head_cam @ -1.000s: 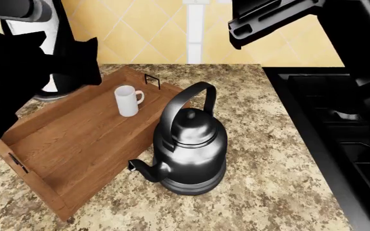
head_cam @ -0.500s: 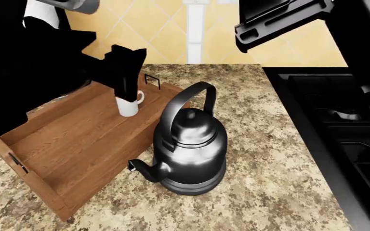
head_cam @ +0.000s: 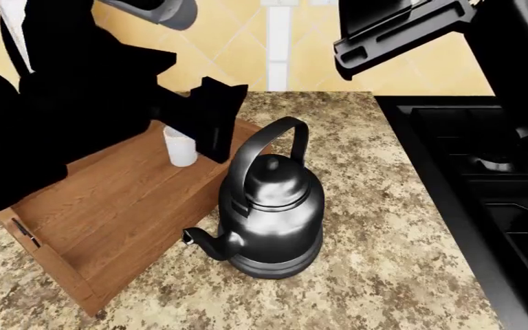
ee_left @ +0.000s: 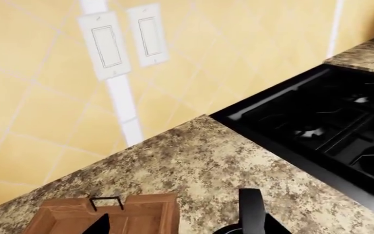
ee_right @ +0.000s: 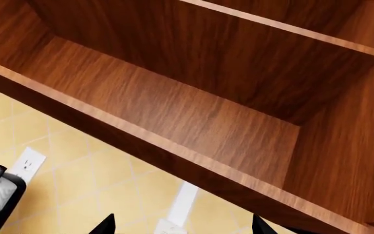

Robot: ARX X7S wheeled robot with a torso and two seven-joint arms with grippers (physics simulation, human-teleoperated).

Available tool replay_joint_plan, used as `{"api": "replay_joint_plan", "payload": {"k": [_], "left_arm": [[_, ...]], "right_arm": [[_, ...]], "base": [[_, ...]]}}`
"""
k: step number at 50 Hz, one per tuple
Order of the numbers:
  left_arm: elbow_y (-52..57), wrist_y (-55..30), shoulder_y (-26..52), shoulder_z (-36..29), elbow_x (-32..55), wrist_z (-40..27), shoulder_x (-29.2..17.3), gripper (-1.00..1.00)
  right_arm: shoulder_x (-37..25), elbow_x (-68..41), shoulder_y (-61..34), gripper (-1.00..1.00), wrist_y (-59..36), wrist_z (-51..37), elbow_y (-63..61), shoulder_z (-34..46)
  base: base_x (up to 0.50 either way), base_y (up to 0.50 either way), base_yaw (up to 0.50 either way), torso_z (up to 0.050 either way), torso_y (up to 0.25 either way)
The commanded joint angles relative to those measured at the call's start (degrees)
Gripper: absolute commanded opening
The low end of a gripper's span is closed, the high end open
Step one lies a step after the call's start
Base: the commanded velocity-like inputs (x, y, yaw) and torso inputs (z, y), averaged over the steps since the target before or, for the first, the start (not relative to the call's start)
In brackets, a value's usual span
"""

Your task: Pick the kettle from the counter and place it on the tray. Then pick the mug from the cabinet and place it on the tray. Then close the cabinet doors.

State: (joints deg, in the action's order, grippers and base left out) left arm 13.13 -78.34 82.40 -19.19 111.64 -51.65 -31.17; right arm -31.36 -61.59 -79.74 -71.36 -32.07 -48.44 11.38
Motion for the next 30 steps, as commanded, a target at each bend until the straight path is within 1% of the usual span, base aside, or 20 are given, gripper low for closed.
{"api": "replay_joint_plan", "payload": {"k": [1, 9, 18, 23, 30], "left_arm": [[-0.42, 0.85, 1.18, -1.38, 0.30, -0.15, 1.24, 1.00], [0.13, 1.83, 1.90, -2.47, 2.10, -1.26, 1.76, 1.00], [1.61, 3.08, 0.23, -4.19, 3.20, -2.40, 3.04, 1.00], [2.22, 3.67, -1.20, -4.96, 2.97, -2.38, 3.94, 1.00], [1.53, 3.92, -2.30, -4.87, 0.08, -0.62, 4.54, 1.00]], "right_arm": [[-0.24, -0.69, -0.50, 1.00, -0.23, -0.50, -0.04, 0.47], [-0.63, -0.39, -0.97, 1.00, -0.10, -0.46, 0.01, 1.17], [-1.48, -0.24, -1.78, 1.00, -0.29, -0.93, -0.46, 1.49], [-1.78, -0.62, -1.72, 1.00, -0.18, -1.29, -0.69, 1.18], [-2.05, -0.30, -1.06, 1.00, 0.58, -1.24, -0.75, 1.40]], "base": [[0.00, 0.00, 0.00, 0.000, 0.000], [0.00, 0.00, 0.00, 0.000, 0.000], [0.00, 0.00, 0.00, 0.000, 0.000], [0.00, 0.00, 0.00, 0.000, 0.000], [0.00, 0.00, 0.00, 0.000, 0.000]]}}
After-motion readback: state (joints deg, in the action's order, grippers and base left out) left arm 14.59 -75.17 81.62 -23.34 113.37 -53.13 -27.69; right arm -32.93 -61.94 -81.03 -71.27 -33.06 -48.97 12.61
